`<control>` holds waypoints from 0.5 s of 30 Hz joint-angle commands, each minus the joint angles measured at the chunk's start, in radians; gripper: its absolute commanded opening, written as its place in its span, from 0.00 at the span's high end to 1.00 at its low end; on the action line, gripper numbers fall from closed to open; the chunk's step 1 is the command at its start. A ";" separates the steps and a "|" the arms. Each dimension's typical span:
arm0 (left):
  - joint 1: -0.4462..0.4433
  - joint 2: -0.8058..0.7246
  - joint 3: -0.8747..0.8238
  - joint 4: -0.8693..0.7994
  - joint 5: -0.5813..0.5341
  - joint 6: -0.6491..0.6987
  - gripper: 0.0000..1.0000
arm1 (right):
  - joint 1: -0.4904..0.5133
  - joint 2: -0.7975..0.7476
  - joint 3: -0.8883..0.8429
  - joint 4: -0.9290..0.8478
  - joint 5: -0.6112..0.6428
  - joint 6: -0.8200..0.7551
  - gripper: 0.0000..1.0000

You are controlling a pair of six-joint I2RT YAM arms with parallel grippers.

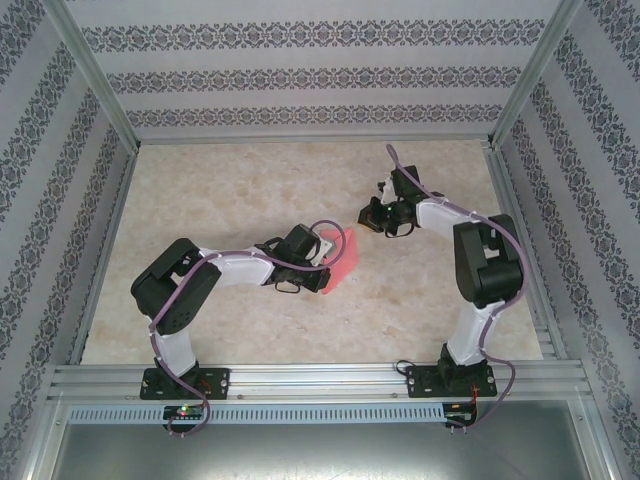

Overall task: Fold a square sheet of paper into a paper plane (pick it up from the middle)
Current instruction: Fourth fold the wing at the center of the table.

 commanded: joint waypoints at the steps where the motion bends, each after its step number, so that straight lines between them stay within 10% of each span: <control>1: -0.012 0.080 -0.049 -0.275 -0.020 0.018 0.94 | 0.071 -0.040 -0.072 0.024 -0.046 0.036 0.97; 15: -0.012 0.026 -0.038 -0.256 0.017 -0.010 0.93 | 0.179 0.084 -0.125 0.135 -0.051 0.097 0.97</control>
